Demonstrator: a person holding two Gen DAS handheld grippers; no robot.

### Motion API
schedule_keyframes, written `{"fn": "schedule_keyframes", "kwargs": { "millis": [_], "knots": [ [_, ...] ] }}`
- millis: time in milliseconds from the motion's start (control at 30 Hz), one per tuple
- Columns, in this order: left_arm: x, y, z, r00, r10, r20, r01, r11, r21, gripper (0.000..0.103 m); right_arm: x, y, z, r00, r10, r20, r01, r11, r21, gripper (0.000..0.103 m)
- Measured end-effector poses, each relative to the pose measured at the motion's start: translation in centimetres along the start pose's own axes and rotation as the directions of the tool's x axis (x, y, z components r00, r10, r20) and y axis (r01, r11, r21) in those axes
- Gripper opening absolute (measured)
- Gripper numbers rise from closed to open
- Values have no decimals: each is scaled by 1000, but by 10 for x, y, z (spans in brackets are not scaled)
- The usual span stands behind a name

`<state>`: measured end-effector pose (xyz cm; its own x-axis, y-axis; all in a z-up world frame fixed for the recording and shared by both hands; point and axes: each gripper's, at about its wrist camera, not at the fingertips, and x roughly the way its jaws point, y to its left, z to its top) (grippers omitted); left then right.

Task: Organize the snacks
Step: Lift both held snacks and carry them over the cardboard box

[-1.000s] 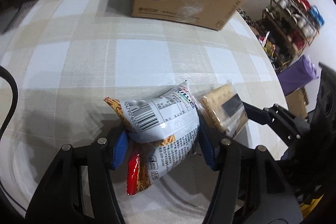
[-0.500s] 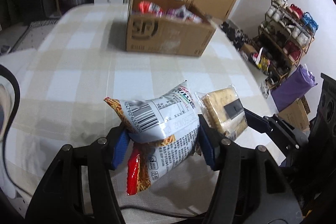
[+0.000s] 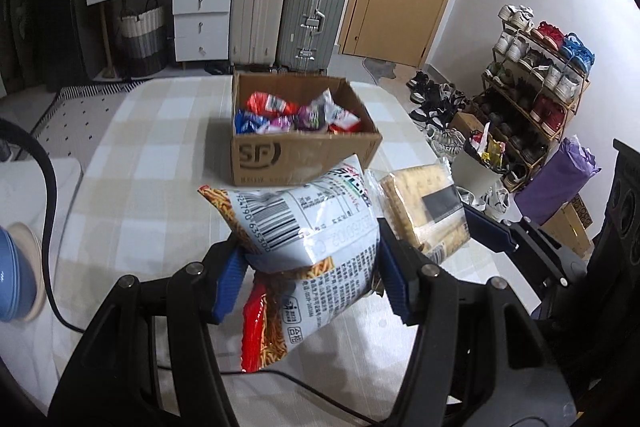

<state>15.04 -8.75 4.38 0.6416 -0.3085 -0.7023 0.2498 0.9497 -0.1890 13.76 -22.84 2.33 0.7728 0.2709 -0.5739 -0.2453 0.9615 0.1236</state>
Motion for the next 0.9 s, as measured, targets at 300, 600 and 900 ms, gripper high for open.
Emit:
{"fn": "schedule_keyframes", "kwargs": {
  "millis": [300,600,900],
  "knots": [
    [12,3,54,1000,2,0,-2,1000,-3,57,21,-16,40,1000,-3,3,3,1000,-17,62],
    [69,11,120,999,33,-20,-33,999,4,57,67,-42,87,1000,-13,-17,13,1000,0,62],
    [140,27,174,998,20,-62,-20,1000,-12,57,116,-67,126,998,-22,-61,20,999,-44,62]
  ]
}}
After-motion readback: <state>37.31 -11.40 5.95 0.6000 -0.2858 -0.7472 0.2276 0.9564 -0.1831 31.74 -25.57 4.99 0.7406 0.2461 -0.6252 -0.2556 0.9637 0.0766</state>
